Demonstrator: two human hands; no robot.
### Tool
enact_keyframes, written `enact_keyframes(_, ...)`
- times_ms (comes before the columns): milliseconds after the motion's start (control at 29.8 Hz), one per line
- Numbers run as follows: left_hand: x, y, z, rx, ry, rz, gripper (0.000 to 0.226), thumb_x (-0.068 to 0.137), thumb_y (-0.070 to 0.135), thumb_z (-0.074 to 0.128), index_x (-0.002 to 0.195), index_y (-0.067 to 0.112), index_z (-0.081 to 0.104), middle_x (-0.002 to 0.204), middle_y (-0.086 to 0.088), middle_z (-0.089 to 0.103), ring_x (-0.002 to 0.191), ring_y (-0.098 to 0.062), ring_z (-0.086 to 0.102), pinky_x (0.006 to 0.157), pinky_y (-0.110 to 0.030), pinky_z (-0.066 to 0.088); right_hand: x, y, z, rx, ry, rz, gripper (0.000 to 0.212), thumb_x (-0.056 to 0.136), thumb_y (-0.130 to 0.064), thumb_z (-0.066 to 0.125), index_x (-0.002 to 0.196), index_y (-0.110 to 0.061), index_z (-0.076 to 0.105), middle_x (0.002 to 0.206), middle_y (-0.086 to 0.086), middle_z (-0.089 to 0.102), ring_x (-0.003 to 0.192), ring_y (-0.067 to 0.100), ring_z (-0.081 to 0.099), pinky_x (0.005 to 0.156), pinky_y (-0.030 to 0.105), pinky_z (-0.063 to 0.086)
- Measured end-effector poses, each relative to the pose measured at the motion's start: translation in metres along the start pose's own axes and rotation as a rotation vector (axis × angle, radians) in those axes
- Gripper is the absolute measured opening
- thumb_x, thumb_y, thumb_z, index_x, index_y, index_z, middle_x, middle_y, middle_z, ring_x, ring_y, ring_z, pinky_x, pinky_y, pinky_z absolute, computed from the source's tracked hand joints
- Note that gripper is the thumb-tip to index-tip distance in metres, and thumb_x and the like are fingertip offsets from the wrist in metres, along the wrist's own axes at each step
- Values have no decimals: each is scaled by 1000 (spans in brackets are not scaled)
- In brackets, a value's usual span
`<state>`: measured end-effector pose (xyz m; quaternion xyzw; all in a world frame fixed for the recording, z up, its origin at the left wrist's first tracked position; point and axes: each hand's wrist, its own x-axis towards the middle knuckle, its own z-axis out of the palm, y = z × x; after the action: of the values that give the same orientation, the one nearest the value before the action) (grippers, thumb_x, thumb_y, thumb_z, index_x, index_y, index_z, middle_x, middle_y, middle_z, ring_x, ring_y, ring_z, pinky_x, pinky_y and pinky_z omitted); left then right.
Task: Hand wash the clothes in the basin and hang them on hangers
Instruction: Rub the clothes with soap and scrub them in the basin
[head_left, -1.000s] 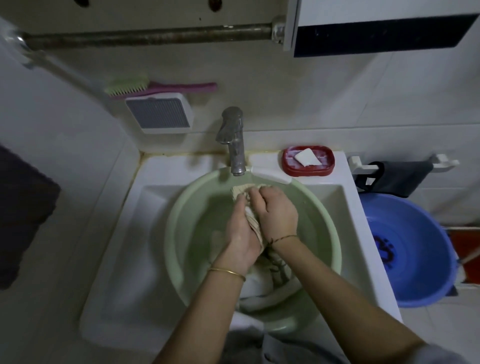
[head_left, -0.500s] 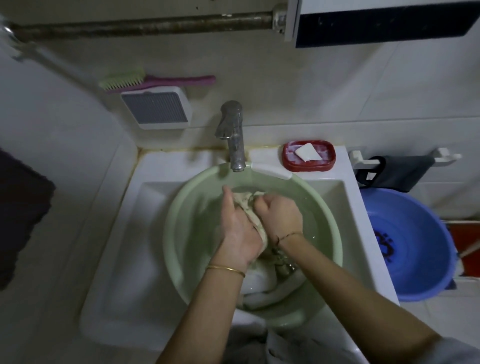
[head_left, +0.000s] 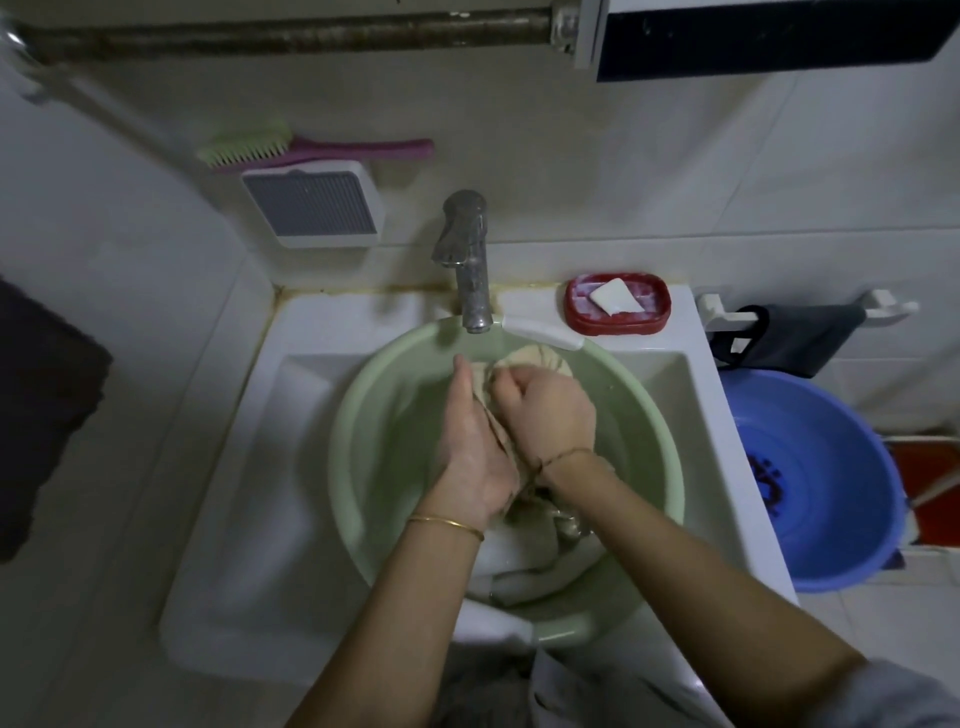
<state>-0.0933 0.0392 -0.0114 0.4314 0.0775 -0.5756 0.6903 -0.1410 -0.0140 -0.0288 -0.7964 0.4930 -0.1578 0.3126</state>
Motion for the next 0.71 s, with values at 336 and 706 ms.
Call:
enact_keyframes(336, -5, -4, 0, 6, -20, -42, 67, 93, 61, 33, 113, 7, 66, 111, -16, 68, 106, -27, 64, 85, -34, 53, -5, 8, 0, -85, 46, -45, 36, 96, -40, 41, 65, -22, 52, 69, 1, 55, 69, 24, 55, 58, 28, 36)
enact_keyframes(706, -4, 17, -11, 8, 35, 79, 60, 95, 53, 37, 125, 8, 60, 121, -20, 63, 112, -35, 60, 95, -44, 47, 31, 59, -24, 1154, -120, 453, 60, 76, -51, 64, 116, -7, 59, 104, 16, 70, 95, 31, 68, 88, 47, 54)
